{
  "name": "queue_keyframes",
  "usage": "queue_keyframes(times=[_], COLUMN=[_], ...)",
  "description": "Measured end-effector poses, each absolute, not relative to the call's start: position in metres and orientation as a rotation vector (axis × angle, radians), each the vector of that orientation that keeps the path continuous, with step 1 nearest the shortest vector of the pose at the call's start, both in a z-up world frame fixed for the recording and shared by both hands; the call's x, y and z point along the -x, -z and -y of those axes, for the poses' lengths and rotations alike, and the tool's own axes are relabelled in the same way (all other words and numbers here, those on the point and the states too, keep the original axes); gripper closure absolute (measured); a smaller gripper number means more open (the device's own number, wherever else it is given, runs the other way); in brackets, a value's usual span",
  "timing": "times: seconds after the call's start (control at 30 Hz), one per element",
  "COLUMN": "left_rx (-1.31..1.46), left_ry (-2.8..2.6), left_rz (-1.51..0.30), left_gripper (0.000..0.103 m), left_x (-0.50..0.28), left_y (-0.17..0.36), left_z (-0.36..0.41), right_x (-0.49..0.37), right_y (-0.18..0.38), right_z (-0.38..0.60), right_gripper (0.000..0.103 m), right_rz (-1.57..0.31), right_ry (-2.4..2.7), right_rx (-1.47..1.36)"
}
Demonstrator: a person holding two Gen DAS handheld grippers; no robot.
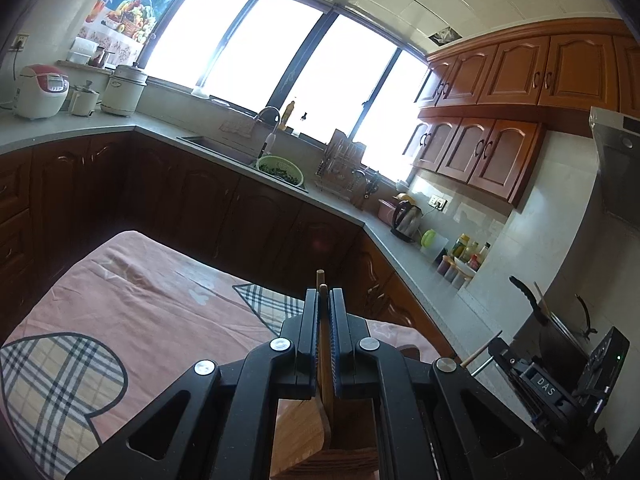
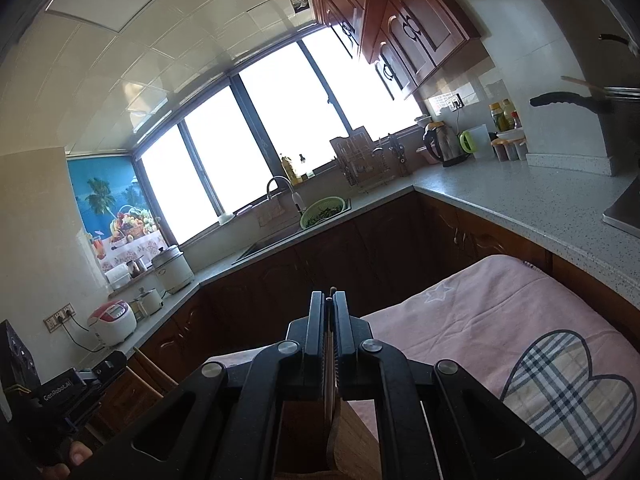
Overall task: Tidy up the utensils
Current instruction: 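Lower the left tool's chopstick into the holder while the right tool inserts its chopstick, then open the left tool above the holder while the right tool opens too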
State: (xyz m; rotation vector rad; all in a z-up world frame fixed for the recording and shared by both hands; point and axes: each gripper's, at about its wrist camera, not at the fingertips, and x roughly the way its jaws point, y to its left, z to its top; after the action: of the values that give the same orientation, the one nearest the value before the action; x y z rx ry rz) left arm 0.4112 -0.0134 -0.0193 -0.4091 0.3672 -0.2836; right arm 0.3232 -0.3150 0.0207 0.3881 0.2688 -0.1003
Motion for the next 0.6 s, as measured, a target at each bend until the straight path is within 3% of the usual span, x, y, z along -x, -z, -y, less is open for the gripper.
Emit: queue_keyframes(times=[0.23, 0.4, 0.43, 0.53, 0.6], left_rx=[0.379, 0.382, 0.382, 0.388, 0.381], left_ry=[0.279, 0.291, 0.294, 0.283, 0.277], left_rz=[-0.374, -0.405, -0.41, -0.403, -0.39], left_gripper=[0.099, 0.097, 0.096, 0.073, 0.062], left_x=[-0.415, -0.414, -0.414, -0.403, -0.392], left_y=[0.009, 0.009, 0.008, 0.005, 0.002], left_z=[0.017, 0.006, 0.005, -0.001, -0.003], right_x=[-0.322, -0.323, -0.321, -0.312, -0.303], right_y=[-0.016, -0.019, -0.02, -0.025, -0.03], right_z=[0.315, 0.316, 0.316, 0.317, 0.316], right_gripper=[0.099, 0.091, 0.085, 0.057, 0.055], right_rz=[-0.307, -0.338, -0.338, -0.322, -0.314], right_ry=[0.093, 0.088, 0.087, 0.091, 0.093], right_rx=[-0.382, -0.397, -0.402, -0.407, -0.403])
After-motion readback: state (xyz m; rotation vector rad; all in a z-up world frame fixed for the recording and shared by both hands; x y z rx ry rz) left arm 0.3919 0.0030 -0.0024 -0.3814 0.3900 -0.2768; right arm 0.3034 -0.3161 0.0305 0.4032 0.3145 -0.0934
